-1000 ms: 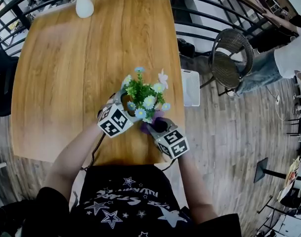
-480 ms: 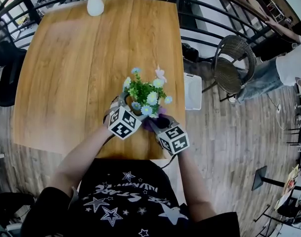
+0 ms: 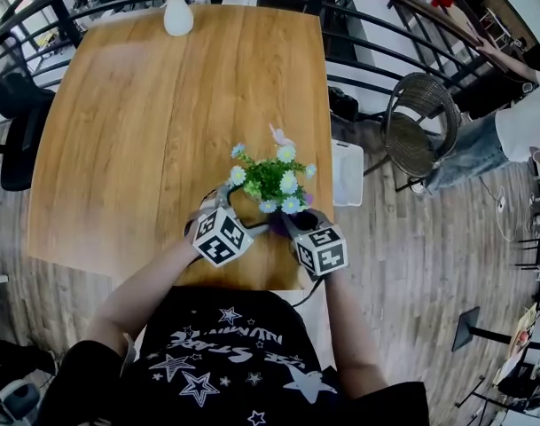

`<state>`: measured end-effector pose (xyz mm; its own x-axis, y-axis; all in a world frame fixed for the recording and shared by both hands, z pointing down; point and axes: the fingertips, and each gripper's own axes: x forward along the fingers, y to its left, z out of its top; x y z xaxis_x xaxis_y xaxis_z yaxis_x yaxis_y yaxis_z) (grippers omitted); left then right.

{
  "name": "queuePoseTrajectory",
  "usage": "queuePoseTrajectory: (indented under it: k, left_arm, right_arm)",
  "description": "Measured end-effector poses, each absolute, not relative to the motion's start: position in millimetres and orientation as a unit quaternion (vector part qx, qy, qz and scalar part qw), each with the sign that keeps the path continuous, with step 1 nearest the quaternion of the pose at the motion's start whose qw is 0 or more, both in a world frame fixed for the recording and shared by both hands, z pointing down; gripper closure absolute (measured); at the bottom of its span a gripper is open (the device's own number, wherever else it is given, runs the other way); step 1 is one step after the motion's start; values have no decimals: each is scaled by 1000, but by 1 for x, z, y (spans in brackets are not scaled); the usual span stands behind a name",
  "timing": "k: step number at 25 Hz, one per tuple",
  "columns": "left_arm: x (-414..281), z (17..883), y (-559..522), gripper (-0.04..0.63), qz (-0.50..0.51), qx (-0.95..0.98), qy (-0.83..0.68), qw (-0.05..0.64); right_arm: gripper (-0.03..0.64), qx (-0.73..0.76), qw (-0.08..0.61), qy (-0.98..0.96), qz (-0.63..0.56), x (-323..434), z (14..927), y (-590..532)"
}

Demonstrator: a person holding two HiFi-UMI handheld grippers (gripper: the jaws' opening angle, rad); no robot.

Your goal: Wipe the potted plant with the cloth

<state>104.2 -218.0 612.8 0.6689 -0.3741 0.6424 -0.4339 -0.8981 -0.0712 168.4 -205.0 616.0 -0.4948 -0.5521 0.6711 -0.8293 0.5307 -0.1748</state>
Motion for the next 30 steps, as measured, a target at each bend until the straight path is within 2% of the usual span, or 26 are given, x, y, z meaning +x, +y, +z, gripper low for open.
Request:
queuePoseTrajectory:
  k: [6,15,21,25,30]
  left_arm:
    - [104,615,-192,100,338,921,-189,49]
    - [68,610,-229,100,342,933,-115,-2]
    - [82,596,-254,98,316,948,-30,-25]
    - [95,601,-258,97,333,942,7,-37]
    - [97,603,-258,99,339,940,22,-25]
  right_arm:
    - [535,446,270,-816,252,182,618,-216]
    - [535,435,267,-821,256,189,613,-223]
    - [534,425,276,-823,256,192,615,-227]
    - [534,419,280,-825,254,197,616,-232]
    - [534,419,280,-825,255,198,618,-238]
